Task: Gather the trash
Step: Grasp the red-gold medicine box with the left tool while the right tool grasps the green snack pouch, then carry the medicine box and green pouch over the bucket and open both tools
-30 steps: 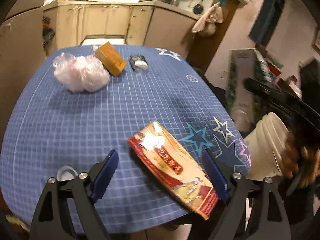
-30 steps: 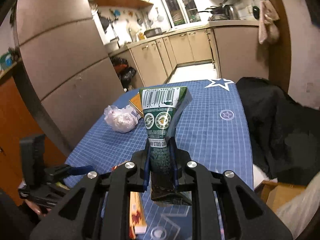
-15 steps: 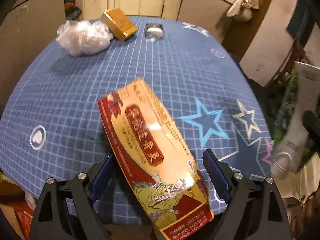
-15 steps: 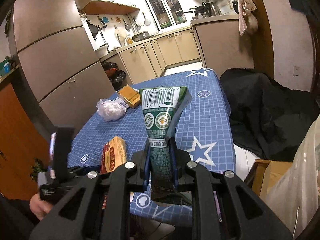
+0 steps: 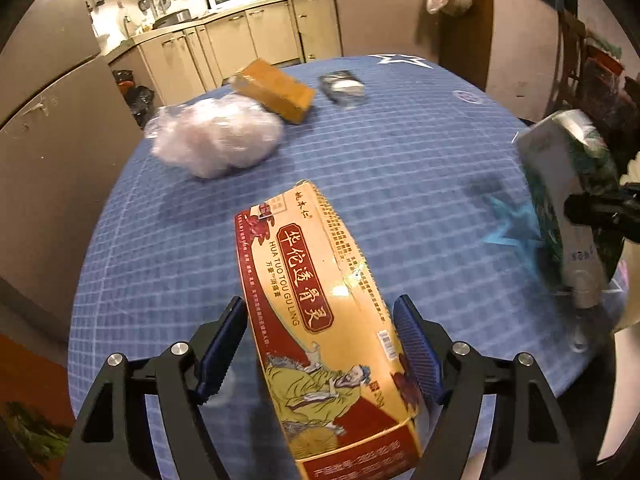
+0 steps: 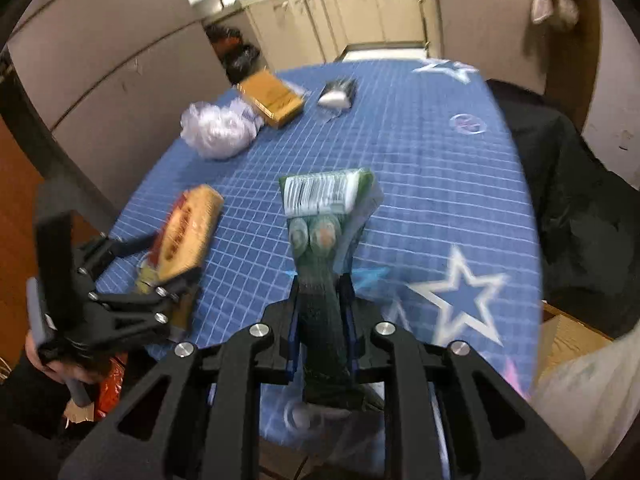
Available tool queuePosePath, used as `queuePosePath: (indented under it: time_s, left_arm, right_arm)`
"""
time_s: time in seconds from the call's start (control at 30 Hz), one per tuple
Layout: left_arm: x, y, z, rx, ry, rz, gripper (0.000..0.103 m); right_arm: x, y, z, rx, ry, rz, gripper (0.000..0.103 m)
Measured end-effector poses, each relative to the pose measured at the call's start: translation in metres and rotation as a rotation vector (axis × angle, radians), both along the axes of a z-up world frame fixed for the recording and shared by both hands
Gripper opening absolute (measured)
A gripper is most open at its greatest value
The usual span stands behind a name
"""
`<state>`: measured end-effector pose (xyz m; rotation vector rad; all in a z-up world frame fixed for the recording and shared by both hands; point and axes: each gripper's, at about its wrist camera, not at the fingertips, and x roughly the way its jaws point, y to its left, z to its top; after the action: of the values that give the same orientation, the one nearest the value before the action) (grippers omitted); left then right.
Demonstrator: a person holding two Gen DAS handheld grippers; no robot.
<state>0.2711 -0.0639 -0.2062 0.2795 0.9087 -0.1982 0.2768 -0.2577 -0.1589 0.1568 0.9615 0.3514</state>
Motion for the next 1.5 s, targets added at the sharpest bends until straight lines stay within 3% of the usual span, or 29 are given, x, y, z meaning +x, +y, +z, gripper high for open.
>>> queuePosePath:
  time_s: [0.13, 0.23, 0.43, 0.8, 1.1, 1.5]
  left_arm:
    - [0.006, 0.007, -0.008, -0.013, -0.008, -0.004, 0.077]
    - [0.009, 0.010, -0.009, -0.051, -0.015, 0.001, 0.077]
    - [0.008, 0.021, -0.008, -0.133, 0.001, 0.034, 0.072]
    - [-0.018, 0.015, 0.001, -0.109, -0.064, 0.030, 0.070]
    - [-0.035, -0.017, 0.035, -0.050, -0.184, -0.020, 0.070]
    - [-0.050, -0.076, 0.070, -0.050, -0.269, -0.148, 0.070]
  right_arm:
    - [0.010, 0.014, -0.012, -0.045, -0.005, -0.010, 0.023]
    - [0.006, 0.015, -0.023, -0.056, 0.001, -0.019, 0.036]
    - [-0.012, 0.012, -0.022, -0.068, -0.039, -0.068, 0.036]
    - [-0.035, 0.010, -0.016, 0.001, -0.133, -0.118, 0.027]
    - [-0.066, 0.009, 0.017, -0.068, -0.252, -0.135, 0.026]
    - [-0.105, -0.022, 0.047, -0.106, -0.329, -0.207, 0.026]
